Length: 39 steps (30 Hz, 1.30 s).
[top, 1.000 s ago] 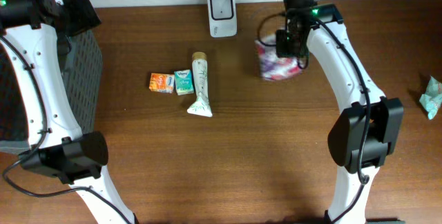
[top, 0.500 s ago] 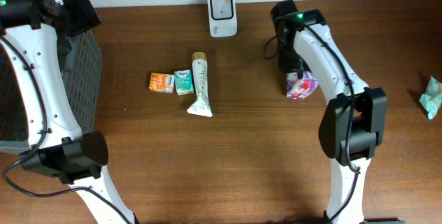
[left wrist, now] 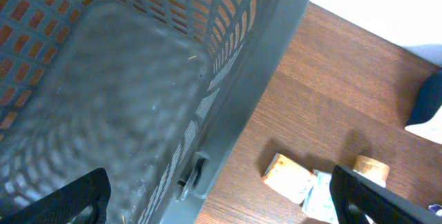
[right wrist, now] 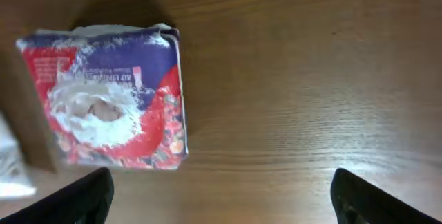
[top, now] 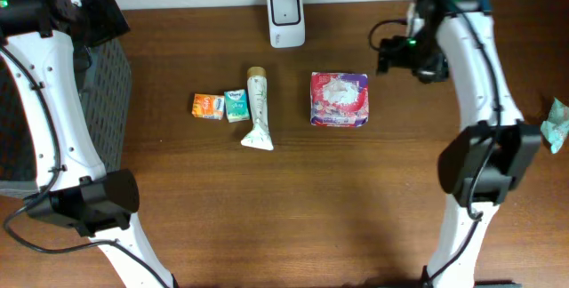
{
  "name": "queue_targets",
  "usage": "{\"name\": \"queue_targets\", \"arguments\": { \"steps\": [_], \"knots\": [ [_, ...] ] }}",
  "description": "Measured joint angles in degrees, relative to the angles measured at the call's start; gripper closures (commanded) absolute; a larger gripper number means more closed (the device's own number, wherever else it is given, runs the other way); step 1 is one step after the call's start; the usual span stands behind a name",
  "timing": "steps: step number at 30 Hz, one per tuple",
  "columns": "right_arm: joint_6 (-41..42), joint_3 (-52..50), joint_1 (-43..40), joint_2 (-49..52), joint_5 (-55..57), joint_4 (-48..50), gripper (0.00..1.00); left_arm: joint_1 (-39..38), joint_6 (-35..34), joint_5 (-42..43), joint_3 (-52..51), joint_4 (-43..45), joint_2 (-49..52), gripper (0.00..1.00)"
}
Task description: Scan the item barcode
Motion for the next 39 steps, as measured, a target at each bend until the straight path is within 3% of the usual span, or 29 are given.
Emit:
{"name": "queue_targets", "arguments": {
  "steps": [4, 9, 10, 11, 13, 14, 18, 21, 24, 29, 32, 39],
  "knots": [
    [-7.08, -12.15, -4.66, 0.2, -17.97, 10.99, 0.11, 0.0, -0.02, 0.0, 0.02, 0.09, 0.0, 0.01],
    [-4.68, -31.15, -4.52, 0.76, -29.38, 30.27, 0.17, 0.0, -0.02, 0.0, 0.0, 0.07, 0.0, 0.01],
    [-4.17, -34.21, -4.37, 0.7, -33.31, 33.97, 0.25, 0.0, 0.0, 0.0, 0.0, -0.02, 0.0, 0.01],
    [-3.1, -36.61, -4.11, 0.24, -35.3, 39.21, 0.44, 0.0, 0.0, -0.02, 0.02, 0.0, 0.0, 0.01],
    [-0.81, -40.85, -2.97, -0.26, -37.59, 44.19, 0.92, 0.0, 0.0, -0.02, 0.02, -0.02, 0.0, 0.01],
    [-0.09, -41.38, -2.36, -0.26, -37.66, 44.46, 0.96, 0.0, 0.0, 0.0, 0.02, -0.02, 0.0, 0.01],
    [6.71, -40.41, 0.17, -0.07, -39.91, 49.42, 0.96, 0.0, 0.0, 0.0, 0.02, -0.02, 0.0, 0.01],
    [12.46, -30.91, 1.66, 0.11, -40.59, 56.17, 0.96, 0.0, 0.0, -0.02, 0.0, 0.02, 0.0, 0.01],
    [24.61, -24.72, 5.46, 0.59, -31.71, 77.53, 0.96, 0.0, 0.0, -0.02, 0.02, 0.09, 0.0, 0.01],
    [32.0, -24.79, 16.11, 0.83, -13.66, 89.85, 0.96, 0.0, 0.0, 0.0, 0.02, -0.02, 0.0, 0.01],
    [38.69, -24.63, 17.53, 3.19, -9.05, 96.94, 0.96, 0.0, -0.02, 0.0, 0.02, 0.04, 0.0, 0.01],
    [42.86, -24.61, 17.44, 7.23, -10.03, 95.27, 0.96, 0.0, 0.0, 0.0, 0.02, 0.02, 0.0, 0.01]
  ]
}}
